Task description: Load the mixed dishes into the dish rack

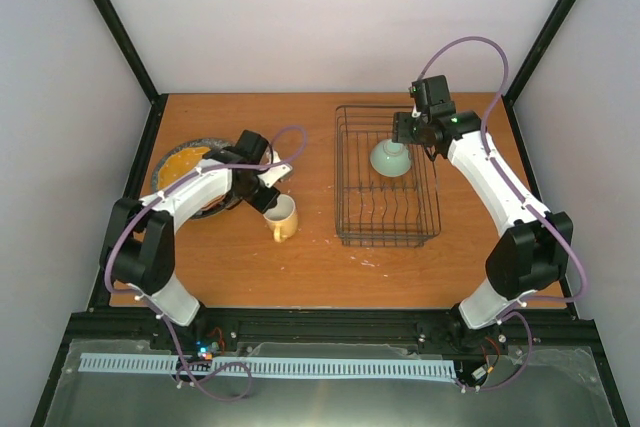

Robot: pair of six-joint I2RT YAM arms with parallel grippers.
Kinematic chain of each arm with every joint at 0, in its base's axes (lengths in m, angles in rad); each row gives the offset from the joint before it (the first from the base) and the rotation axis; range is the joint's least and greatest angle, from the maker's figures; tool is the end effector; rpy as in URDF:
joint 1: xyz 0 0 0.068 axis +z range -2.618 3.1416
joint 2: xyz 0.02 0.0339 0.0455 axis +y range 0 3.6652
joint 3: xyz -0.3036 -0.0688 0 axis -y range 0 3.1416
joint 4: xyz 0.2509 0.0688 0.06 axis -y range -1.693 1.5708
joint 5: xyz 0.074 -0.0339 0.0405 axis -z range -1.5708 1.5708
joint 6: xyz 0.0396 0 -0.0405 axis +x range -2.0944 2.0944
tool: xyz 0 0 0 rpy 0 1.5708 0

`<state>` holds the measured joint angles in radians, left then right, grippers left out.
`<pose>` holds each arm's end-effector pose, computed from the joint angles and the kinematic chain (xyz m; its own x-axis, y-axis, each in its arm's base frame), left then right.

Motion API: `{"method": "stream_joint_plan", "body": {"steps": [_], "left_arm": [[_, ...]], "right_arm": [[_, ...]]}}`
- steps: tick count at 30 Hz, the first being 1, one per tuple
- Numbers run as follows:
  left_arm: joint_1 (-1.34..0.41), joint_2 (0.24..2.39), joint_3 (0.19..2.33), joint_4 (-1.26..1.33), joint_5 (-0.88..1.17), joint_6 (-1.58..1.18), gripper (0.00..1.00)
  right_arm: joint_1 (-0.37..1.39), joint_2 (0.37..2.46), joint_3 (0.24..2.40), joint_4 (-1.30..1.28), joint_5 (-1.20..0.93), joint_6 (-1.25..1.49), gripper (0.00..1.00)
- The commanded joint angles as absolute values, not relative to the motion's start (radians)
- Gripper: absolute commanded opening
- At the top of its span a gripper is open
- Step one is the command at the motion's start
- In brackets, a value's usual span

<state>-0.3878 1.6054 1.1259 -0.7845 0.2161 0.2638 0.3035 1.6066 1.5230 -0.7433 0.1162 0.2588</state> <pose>0.2882 -0.1269 0.2470 -0.7400 0.5774 -0.3449 0.6446 0.7553 -0.1186 0.3474 0.1040 0.3724 -0.7356 0.0360 -0.6764 -0.0348 0.9953 0.0908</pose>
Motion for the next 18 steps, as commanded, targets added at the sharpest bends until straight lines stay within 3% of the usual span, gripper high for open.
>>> {"method": "stream_joint_plan", "body": {"steps": [1,9,14,18], "left_arm": [[-0.410,1.647,1.193,-0.825,0.254,0.263,0.01],[-0.412,1.596,1.252,-0.825,0.205,0.219,0.01],[-0.412,1.385,1.256,-0.714,0.190,0.158,0.01],[-0.411,1.107,1.123,-0.398,0.183,-0.011,0.01]], "right_arm": [[0.303,1.579,1.518,-0.744,0.120,0.255,0.70],[0.303,1.561,1.511,-0.746,0.107,0.259,0.70],[0.302,1.495,1.496,-0.705,0.016,0.288,0.70],[0.280,1.338,1.373,-0.552,-0.229,0.388,0.68]]}}
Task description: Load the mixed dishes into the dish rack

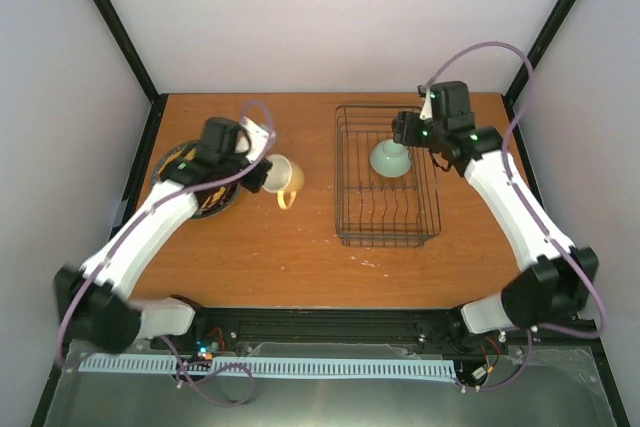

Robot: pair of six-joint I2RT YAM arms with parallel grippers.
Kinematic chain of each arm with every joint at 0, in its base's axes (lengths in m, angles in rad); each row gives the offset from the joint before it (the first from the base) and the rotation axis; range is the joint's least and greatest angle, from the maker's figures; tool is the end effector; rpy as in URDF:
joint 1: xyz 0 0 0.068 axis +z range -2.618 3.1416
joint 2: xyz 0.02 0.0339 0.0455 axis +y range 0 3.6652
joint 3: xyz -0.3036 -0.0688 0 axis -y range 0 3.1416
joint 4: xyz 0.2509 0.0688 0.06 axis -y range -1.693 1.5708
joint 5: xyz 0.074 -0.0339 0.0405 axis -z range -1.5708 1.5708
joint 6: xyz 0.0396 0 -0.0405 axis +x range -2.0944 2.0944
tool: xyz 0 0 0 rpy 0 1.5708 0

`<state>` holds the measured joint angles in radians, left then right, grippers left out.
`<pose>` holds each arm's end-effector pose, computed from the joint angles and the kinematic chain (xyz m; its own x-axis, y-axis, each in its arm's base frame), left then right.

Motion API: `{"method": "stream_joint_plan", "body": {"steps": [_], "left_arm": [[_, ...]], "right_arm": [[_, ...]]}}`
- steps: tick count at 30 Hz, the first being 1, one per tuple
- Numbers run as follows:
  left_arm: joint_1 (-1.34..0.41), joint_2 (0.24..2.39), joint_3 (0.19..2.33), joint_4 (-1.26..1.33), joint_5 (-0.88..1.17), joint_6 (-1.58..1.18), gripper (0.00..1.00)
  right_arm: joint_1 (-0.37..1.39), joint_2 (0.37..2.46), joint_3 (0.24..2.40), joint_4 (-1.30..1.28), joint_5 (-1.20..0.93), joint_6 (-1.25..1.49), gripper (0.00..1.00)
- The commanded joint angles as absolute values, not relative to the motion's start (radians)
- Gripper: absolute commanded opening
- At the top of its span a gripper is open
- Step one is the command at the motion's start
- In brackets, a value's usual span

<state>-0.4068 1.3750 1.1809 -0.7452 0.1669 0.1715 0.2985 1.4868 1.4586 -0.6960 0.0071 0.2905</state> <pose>0.2595 -0.1190 0.3305 -0.6484 0.4626 -0.6046 0.5997 0.7996 -0.0314 0.3175 0.0974 0.3937 -0.6895 0.0875 -0.7190 -0.0955 0.9730 0.2100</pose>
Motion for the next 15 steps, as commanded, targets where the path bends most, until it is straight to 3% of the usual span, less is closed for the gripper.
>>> {"method": "stream_joint_plan", "body": {"steps": [1,4,6,9,15], "left_arm": [[-0.411,1.034,1.055,-0.287,0.214,-0.052,0.01],[-0.410,0.866,0.847,0.093,0.264,-0.187,0.01],[-0.410,0.837,0.775,0.219,0.291,-0.252,0.01],[-0.410,0.871,0.730,0.369,0.321,-0.326,0.01],[-0.410,0.974,0.721,0.604,0.361,-0.418,0.01]], "right_arm": [[0.276,1.296,1.323,-0.499,-0.314,0.432,0.64],[0.273,1.193,1.082,-0.236,-0.569,0.620,0.52],[0.279,1.159,0.943,-0.023,-0.707,0.777,0.51],[0.306,1.143,0.784,0.339,-0.800,0.974,0.55],[0.418,1.227,0.786,0.629,-0.884,1.111,0.64]]}}
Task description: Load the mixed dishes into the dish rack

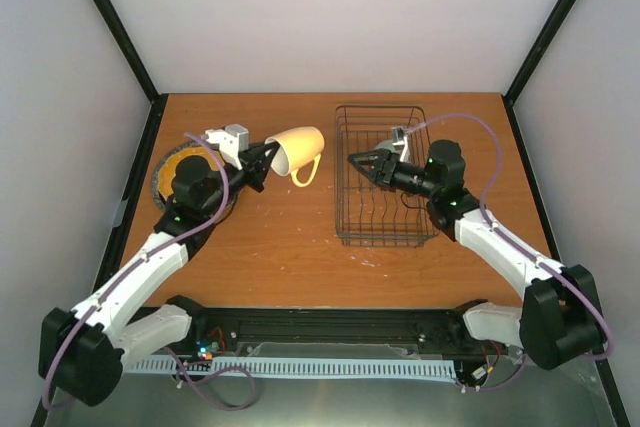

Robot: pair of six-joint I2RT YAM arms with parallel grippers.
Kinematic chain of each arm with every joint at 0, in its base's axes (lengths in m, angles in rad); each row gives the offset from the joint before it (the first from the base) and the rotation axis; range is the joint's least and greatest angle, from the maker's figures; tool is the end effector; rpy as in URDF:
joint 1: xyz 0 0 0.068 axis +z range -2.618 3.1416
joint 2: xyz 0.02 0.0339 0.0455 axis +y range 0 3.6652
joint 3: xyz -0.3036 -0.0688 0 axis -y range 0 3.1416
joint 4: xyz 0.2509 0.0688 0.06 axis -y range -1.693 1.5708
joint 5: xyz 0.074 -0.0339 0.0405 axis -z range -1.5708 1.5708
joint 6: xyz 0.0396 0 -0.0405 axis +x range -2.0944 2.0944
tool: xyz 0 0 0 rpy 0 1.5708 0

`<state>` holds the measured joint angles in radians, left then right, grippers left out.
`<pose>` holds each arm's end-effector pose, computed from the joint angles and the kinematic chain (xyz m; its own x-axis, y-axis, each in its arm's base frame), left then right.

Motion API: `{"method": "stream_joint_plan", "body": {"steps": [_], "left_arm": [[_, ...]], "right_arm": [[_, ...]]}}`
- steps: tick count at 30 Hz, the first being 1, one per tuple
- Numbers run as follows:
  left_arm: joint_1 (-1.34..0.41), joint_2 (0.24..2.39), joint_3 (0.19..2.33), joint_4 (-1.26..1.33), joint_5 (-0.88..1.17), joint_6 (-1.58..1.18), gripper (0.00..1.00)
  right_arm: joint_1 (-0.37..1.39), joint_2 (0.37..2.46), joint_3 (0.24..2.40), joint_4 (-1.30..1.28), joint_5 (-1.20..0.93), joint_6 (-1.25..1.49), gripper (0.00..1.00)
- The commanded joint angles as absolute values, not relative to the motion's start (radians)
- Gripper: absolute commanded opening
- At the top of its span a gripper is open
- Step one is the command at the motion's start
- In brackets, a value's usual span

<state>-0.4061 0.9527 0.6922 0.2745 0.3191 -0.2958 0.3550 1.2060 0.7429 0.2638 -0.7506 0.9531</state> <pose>0.1913 -0.0958 0.3558 -0.1810 -0.2234 -0.9578 0.6382 0.7143 -0.2873 0.2380 0.1171 0.3183 -0.8258 0.3297 -0.4576 -0.3589 0.3186 0.8773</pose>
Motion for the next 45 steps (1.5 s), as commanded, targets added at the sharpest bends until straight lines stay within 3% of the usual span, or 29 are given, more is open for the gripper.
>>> {"method": "stream_joint_plan", "body": {"steps": [1,20,29,32,34,37,40,45], "left_arm": [[-0.410,0.987,0.730,0.621,0.364,-0.421,0.01],[-0.409,1.057,0.767,0.690,0.360,-0.428,0.01],[-0.409,1.066,0.774,0.670,0.356,-0.414,0.01],[-0.411,1.078,0.786,0.670,0.362,-0.412,0.01],[-0.409,1.086,0.798,0.666,0.370,-0.410,0.01],[-0.409,1.096,0.814,0.651,0.377,-0.399,0.01],[-0.408,1.095,0.821,0.624,0.367,-0.384,0.05],[-0.409,1.092,0.830,0.568,0.337,-0.366,0.27]], "right_arm": [[0.436,1.236,0.801,0.632,-0.886,1.099,0.64],[0.579,1.359,0.940,0.503,-0.840,0.948,0.58],[0.592,1.417,0.988,0.549,-0.883,0.970,0.36],[0.596,1.437,0.991,0.593,-0.907,0.992,0.20],[0.597,1.443,0.987,0.626,-0.914,1.008,0.04],[0.598,1.444,0.985,0.660,-0.921,1.014,0.03],[0.598,1.430,0.987,0.659,-0.910,0.998,0.03],[0.598,1.405,0.996,0.583,-0.871,0.947,0.03]]}}
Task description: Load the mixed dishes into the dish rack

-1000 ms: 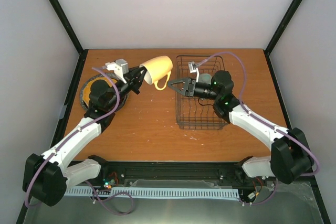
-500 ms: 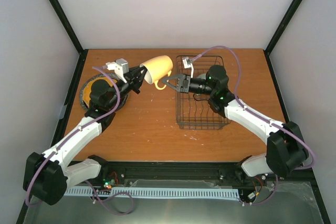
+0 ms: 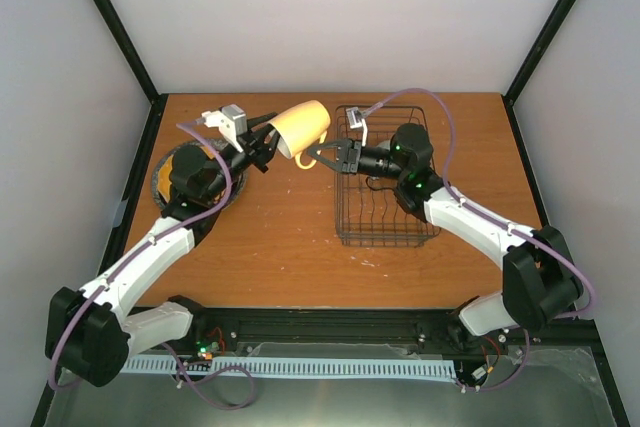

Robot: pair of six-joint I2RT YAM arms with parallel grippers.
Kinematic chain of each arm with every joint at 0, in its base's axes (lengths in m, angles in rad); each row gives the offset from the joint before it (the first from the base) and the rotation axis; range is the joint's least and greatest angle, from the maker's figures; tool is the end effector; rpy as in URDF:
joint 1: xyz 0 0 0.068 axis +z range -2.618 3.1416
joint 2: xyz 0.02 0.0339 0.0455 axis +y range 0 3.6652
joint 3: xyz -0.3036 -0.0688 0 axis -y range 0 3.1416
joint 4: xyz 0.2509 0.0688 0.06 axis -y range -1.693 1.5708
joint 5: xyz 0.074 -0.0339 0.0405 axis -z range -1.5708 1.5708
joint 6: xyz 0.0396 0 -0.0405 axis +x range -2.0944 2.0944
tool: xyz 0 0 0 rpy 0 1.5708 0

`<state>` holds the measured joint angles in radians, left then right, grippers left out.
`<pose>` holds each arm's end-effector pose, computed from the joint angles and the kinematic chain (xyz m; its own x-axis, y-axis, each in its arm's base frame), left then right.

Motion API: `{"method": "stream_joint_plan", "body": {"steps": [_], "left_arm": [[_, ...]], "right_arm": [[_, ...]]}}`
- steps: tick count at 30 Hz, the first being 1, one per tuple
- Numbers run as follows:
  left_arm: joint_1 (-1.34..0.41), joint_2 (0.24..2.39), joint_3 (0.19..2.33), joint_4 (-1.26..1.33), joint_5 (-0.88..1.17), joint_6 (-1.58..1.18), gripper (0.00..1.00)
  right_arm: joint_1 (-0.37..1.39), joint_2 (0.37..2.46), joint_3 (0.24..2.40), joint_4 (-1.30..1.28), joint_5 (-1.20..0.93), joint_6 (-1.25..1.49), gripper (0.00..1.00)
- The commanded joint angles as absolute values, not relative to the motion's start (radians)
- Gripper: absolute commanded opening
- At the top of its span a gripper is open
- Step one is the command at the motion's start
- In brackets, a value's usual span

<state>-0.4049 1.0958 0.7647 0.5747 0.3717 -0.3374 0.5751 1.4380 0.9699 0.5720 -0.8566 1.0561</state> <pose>0.2200 -0.1099 0.3854 -0.0196 -0.3272 -0.9448 0.7254 0.6456 -0.2386 0.2608 0.2047 0.3651 -0.8162 0.1504 -0.5578 -0.5616 0.0202 0.8272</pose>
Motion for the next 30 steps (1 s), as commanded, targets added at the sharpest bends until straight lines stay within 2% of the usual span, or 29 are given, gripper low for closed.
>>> {"method": "stream_joint_plan", "body": {"steps": [1,3,9,10,12,15,18,23,30], "left_arm": [[-0.410,1.093,0.831,0.557,0.329,-0.361,0.31],[-0.410,1.096,0.833,0.542,0.316,-0.353,0.39],[-0.410,1.098,0.848,0.494,0.289,-0.326,0.53],[-0.410,1.096,0.853,0.480,0.281,-0.319,0.57],[-0.410,1.091,0.863,0.445,0.256,-0.296,0.74],[-0.410,1.085,0.897,0.347,0.180,-0.257,0.81],[-0.410,1.065,0.908,0.282,0.108,-0.209,0.98],[-0.410,1.009,0.885,0.223,0.009,-0.137,1.00],[-0.409,0.910,0.835,0.127,-0.182,-0.065,1.00]], "right_arm": [[0.598,1.399,0.994,0.573,-0.862,0.941,0.03],[0.597,1.393,0.993,0.559,-0.842,0.933,0.03],[0.591,1.377,0.983,0.535,-0.800,0.923,0.03],[0.587,1.373,0.981,0.533,-0.792,0.923,0.03],[0.578,1.363,0.975,0.527,-0.777,0.922,0.03],[0.559,1.345,0.967,0.508,-0.759,0.914,0.03],[0.542,1.340,0.968,0.498,-0.757,0.914,0.03],[0.507,1.327,0.987,0.426,-0.718,0.877,0.03],[0.433,1.278,1.085,0.114,-0.566,0.667,0.03]]}}
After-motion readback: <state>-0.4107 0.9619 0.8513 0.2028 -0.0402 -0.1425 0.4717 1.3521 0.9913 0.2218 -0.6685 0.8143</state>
